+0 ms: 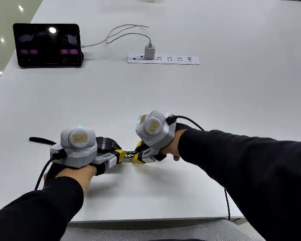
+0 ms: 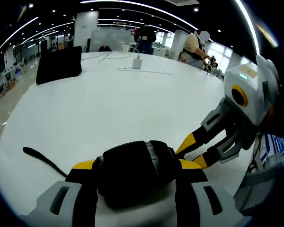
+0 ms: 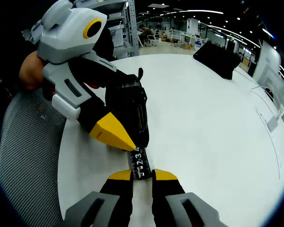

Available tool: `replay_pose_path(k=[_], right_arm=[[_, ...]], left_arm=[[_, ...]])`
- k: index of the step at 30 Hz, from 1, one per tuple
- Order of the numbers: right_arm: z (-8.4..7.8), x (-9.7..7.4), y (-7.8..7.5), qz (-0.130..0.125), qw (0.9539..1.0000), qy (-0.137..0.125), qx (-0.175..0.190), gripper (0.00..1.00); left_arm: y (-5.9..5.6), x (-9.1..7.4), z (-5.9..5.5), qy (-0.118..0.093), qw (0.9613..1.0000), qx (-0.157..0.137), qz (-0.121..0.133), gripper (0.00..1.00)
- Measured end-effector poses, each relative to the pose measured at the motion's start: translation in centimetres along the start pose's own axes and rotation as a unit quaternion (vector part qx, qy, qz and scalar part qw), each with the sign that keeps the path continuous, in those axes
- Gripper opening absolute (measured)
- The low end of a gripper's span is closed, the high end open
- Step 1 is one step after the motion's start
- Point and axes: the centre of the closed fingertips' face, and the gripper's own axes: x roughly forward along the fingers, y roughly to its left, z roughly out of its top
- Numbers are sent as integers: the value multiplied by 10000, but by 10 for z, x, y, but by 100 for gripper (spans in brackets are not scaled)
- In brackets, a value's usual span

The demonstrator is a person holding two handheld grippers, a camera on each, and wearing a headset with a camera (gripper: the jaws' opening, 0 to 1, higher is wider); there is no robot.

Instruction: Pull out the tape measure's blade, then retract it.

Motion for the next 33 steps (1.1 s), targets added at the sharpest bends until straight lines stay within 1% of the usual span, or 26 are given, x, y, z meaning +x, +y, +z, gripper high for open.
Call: replay_pose_path(k=[18, 33], right_arm=[[6, 5, 1, 31, 9999, -79, 60, 11], [13, 10, 4, 56, 9998, -159, 79, 12]], left_arm=[[-1, -2, 1, -9, 10000, -20, -17, 62], [-2, -2, 0, -6, 10000, -45, -25, 62]])
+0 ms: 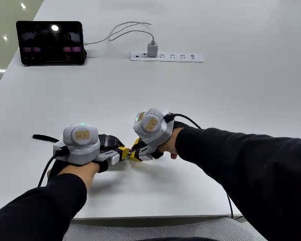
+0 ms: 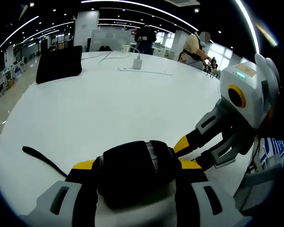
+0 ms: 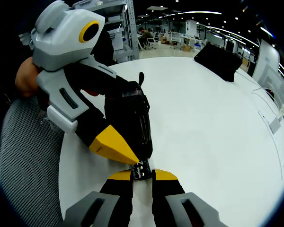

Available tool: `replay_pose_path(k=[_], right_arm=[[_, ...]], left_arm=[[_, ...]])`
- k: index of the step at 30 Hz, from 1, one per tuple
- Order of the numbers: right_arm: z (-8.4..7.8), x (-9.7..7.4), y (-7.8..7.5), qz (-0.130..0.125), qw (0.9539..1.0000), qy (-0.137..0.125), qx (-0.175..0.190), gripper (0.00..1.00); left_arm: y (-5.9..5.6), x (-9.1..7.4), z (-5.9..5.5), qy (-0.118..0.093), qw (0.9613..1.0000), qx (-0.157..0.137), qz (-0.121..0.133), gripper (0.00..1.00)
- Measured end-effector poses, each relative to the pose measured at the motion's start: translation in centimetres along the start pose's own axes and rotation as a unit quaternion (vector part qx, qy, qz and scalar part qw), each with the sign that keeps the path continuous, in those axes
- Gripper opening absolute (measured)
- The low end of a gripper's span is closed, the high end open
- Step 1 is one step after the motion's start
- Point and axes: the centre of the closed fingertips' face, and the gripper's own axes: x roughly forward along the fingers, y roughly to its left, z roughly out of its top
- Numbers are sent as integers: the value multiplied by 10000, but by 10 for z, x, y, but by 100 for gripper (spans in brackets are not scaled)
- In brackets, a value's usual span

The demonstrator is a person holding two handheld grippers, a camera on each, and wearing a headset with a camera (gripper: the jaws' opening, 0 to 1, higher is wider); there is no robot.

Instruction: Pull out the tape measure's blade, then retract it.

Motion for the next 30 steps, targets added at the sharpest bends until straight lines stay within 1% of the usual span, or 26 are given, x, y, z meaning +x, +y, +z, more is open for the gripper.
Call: replay_pose_path(k=[10, 30], right_arm=[[3, 2, 1, 8, 10000, -23, 1, 12], [4, 3, 0, -21, 10000, -75, 27, 12]], left_arm=[[1, 0, 0, -11, 10000, -15, -2, 62], [0, -2, 0, -27, 10000, -7, 3, 62]])
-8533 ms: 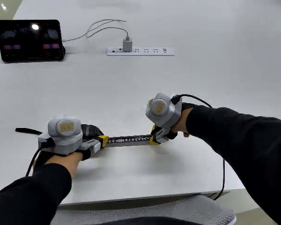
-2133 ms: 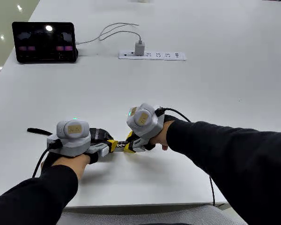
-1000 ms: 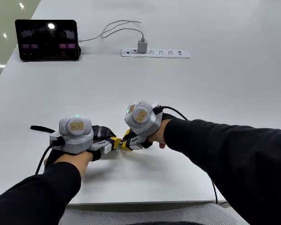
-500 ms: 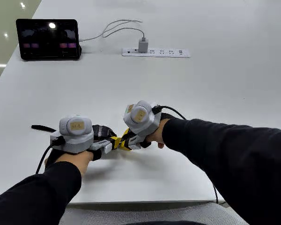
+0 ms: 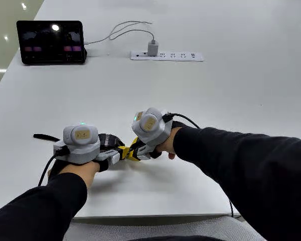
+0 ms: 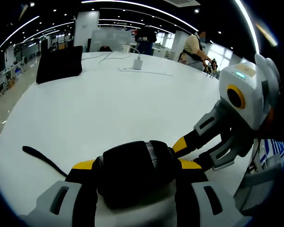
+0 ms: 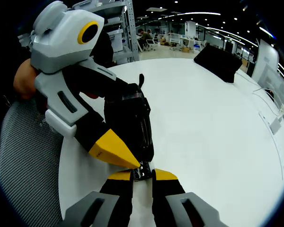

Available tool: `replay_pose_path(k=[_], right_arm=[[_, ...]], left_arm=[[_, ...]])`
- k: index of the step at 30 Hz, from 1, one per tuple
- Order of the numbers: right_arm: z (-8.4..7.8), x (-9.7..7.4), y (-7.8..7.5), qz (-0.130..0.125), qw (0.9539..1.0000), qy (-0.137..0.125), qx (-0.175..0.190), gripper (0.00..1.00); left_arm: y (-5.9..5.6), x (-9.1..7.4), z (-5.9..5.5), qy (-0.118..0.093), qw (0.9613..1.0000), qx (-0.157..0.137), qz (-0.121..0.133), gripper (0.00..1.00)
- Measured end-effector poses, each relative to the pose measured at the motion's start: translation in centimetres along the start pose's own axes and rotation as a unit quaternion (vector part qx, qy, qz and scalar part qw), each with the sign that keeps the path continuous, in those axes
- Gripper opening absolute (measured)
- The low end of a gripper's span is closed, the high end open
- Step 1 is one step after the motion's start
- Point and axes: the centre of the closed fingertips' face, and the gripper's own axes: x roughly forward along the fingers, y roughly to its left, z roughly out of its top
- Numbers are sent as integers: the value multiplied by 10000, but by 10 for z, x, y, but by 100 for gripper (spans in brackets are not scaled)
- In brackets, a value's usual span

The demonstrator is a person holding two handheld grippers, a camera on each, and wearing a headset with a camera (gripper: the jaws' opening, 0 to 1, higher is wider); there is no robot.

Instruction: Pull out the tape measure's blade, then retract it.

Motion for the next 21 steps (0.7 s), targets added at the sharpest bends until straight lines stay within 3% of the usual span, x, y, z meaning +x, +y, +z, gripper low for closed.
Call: replay_pose_path(k=[13, 19, 21], right_arm=[[1, 1, 0, -109, 9999, 27, -61, 12], [5, 5, 2, -189, 9995, 107, -230, 13], [4, 4, 1, -203, 9995, 107, -212, 13]], left_arm=[[0, 1, 2, -145, 9999, -25, 8, 64], [1, 1, 0, 38, 9999, 44, -114, 64], [1, 1, 2, 0, 9998, 171, -125, 64]])
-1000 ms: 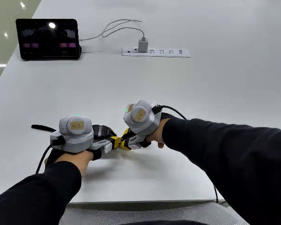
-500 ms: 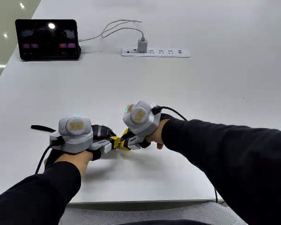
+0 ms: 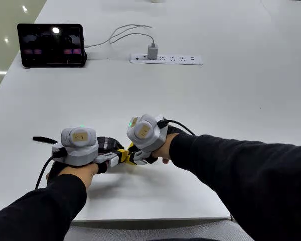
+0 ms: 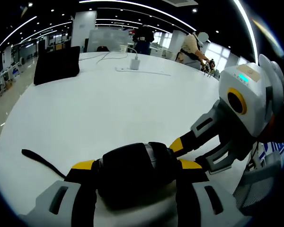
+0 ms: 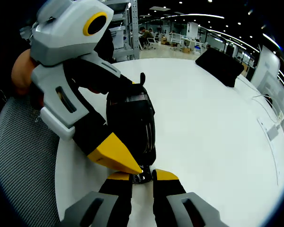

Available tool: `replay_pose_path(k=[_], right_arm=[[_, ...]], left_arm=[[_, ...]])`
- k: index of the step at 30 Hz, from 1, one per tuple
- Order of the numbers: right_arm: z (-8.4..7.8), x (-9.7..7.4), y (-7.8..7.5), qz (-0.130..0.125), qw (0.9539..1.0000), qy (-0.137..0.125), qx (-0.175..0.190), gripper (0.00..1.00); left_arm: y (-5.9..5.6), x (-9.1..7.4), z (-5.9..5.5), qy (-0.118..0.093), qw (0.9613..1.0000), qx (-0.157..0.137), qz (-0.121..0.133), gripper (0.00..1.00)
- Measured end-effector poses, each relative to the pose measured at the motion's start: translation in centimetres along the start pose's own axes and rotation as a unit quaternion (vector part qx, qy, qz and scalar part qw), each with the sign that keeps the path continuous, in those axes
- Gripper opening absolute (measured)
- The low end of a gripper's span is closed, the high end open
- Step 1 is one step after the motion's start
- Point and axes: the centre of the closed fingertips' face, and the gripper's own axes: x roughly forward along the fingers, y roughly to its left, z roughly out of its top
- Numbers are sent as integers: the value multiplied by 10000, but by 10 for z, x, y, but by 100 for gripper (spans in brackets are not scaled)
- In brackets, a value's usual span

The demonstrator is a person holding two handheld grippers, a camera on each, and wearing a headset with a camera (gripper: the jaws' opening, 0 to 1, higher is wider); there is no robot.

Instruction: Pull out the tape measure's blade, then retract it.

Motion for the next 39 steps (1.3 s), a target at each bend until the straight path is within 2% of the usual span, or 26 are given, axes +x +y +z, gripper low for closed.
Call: replay_pose_path(k=[15, 18, 23, 28, 32, 34, 35, 39], right_arm=[[-2, -9, -2, -139, 9996, -107, 229, 15], [-3, -13, -2, -149, 9993, -172, 282, 15], [-6, -21, -5, -206, 9987, -252, 403, 16], [-9, -31, -6, -276, 9970, -404, 600, 18], [-16, -39, -11, -419, 9956, -467, 695, 15], [-21, -43, -12, -443, 9946, -493, 793, 16], [-24, -45, -12, -461, 9945, -488, 806, 16], [-35, -54, -12, -514, 9923, -542, 984, 19]], left_arm=[[2, -4, 4, -84, 9998, -86, -138, 68], [7, -5, 7, -149, 9997, -66, -155, 70], [13, -9, 8, -214, 9995, -67, -220, 82], [14, -13, 8, -257, 9992, -79, -287, 92], [13, -13, 5, -294, 9988, -48, -390, 99], [5, -15, 6, -404, 9970, -122, -649, 99], [5, -16, 6, -413, 9968, -112, -682, 99], [4, -18, 0, -310, 9969, 27, -725, 99]])
